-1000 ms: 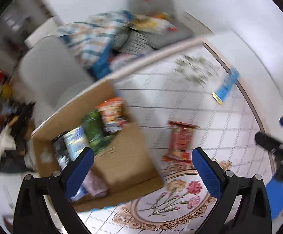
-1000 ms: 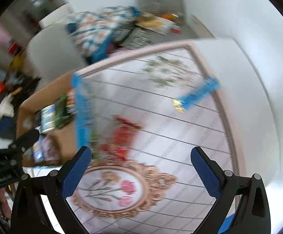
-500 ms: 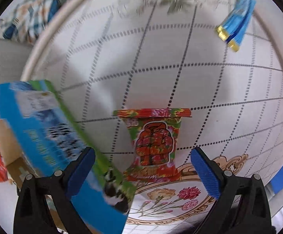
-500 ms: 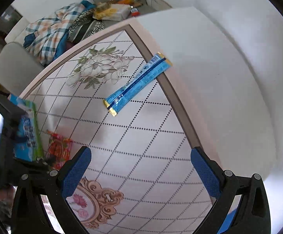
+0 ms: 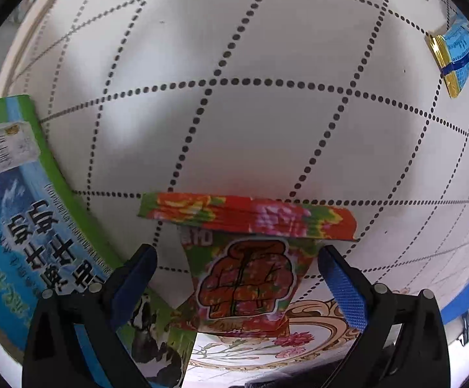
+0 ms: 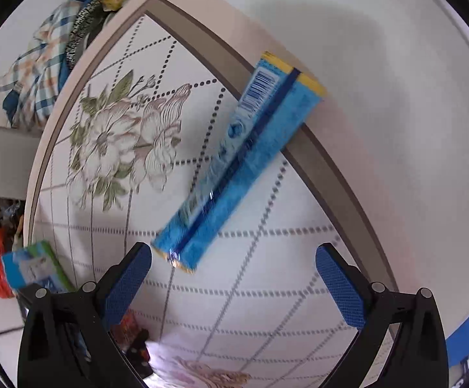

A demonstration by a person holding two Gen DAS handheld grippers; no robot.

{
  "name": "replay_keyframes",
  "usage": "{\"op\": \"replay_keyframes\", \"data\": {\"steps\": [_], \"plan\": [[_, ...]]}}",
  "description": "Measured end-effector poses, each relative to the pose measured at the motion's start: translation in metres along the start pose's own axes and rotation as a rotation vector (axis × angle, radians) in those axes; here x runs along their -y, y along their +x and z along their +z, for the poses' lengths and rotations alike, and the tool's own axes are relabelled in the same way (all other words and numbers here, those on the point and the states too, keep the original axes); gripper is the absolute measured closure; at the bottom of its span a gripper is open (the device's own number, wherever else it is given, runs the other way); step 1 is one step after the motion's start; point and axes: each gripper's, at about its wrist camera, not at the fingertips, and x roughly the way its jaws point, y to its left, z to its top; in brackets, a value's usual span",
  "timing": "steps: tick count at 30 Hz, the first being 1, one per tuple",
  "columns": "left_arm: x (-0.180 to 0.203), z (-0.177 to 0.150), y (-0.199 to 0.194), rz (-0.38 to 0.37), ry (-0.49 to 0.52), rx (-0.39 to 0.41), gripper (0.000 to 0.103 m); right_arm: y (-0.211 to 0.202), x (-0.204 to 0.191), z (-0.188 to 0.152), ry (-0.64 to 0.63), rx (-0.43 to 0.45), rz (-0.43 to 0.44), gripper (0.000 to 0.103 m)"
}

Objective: Organize snacks
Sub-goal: 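Move the left tool to the red-green snack bag while the right tool reaches the blue stick pack, then grasp the red-green snack bag with the left tool while the right tool grasps the blue stick pack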

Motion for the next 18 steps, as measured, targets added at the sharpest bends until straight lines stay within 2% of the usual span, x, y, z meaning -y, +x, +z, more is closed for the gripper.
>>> {"op": "replay_keyframes", "data": {"steps": [2, 11, 13, 14, 17, 18], "plan": [[-0.001, 0.0, 0.002, -0.021, 0.009, -0.005, 0.0, 0.002, -0.005, 0.007, -0.012, 0.026, -0.028, 0.003], [-0.003, 0.002, 0.013, -0.067, -0.015, -0.05, 0.0, 0.02, -0.026, 0.027, -0.042, -0.021, -0.06, 0.003], [-0.003, 0.001, 0.015, -0.066, -0.017, -0.05, 0.0, 0.027, -0.031, 0.033, -0.044, -0.043, -0.082, 0.006], [-0.002, -0.001, 0.015, -0.067, -0.022, -0.049, 0.002, 0.03, -0.032, 0.036, -0.045, -0.052, -0.095, 0.011], [-0.009, -0.012, 0.009, -0.09, -0.059, -0.042, 0.016, 0.034, -0.042, 0.041, -0.05, -0.056, -0.145, 0.013], [-0.006, -0.016, 0.006, -0.091, -0.061, -0.031, 0.027, 0.036, -0.045, 0.042, -0.054, -0.055, -0.159, 0.014]]}}
